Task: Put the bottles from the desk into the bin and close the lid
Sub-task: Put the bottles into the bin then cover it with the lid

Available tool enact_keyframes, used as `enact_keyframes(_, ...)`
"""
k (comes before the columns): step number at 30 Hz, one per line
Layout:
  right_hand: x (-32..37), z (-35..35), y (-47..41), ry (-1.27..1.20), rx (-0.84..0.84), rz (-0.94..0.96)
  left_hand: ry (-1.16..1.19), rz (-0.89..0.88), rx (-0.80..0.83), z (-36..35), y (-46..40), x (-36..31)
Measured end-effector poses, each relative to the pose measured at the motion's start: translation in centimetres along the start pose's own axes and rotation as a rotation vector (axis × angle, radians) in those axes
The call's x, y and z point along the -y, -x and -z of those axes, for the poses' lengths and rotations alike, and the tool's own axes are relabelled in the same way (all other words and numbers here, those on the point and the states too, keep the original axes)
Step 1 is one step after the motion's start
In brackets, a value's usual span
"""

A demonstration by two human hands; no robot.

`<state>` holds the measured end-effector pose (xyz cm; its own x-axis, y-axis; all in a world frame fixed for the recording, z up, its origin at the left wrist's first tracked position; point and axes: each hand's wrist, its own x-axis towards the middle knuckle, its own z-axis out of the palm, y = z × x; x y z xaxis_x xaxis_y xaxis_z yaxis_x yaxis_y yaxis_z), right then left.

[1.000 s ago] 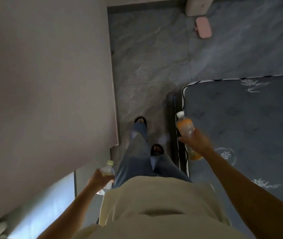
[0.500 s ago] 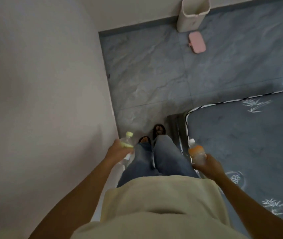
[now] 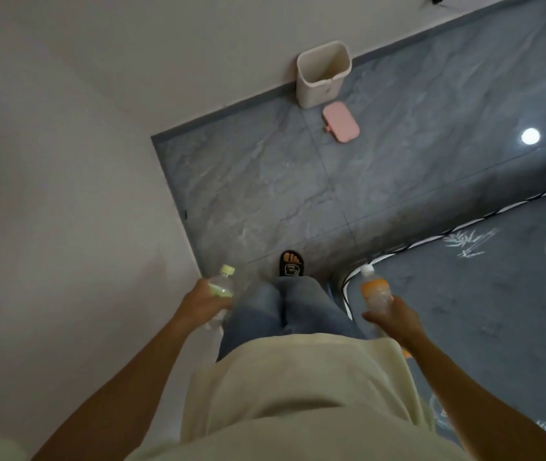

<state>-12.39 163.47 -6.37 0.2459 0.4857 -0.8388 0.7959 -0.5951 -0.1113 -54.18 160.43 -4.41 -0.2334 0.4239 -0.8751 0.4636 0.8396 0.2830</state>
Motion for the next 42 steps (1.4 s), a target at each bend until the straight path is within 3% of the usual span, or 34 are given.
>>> enact_keyframes(9, 15.8, 8.3, -7.7, 0.023, -0.036, 0.196, 0.004, 0.147, 0.046, 5.9, -4.2, -2.2)
enact_keyframes(14, 22.2, 12.2, -11.0, 0.033, -0.023, 0.217, 0.01, 0.144, 0.084, 10.9, -9.4, -8.9)
enact_keyframes(17, 23.8, 14.0, -11.9, 0.031, 0.008, 0.175, -0.047, 0.124, 0.105, 13.9, -12.7, -14.9)
enact_keyframes(25, 23.8, 16.8, -12.7, -0.024, -0.02, -0.061, -0.121, -0.142, 0.135, 18.2, -20.5, -34.3)
enact_keyframes(30, 24.4, 18.6, -14.1, -0.202, 0.0, -0.171, -0.166, -0.223, 0.162, 19.2, -24.3, -44.3)
enact_keyframes(36, 27.2, 25.6, -19.8, -0.19, 0.057, -0.171, -0.25, -0.223, 0.154, 19.6, -28.2, -50.6)
enact_keyframes(42, 33.5, 34.1, -26.3, -0.196, 0.061, -0.097, -0.262, -0.042, 0.098, 20.4, -30.3, -51.2)
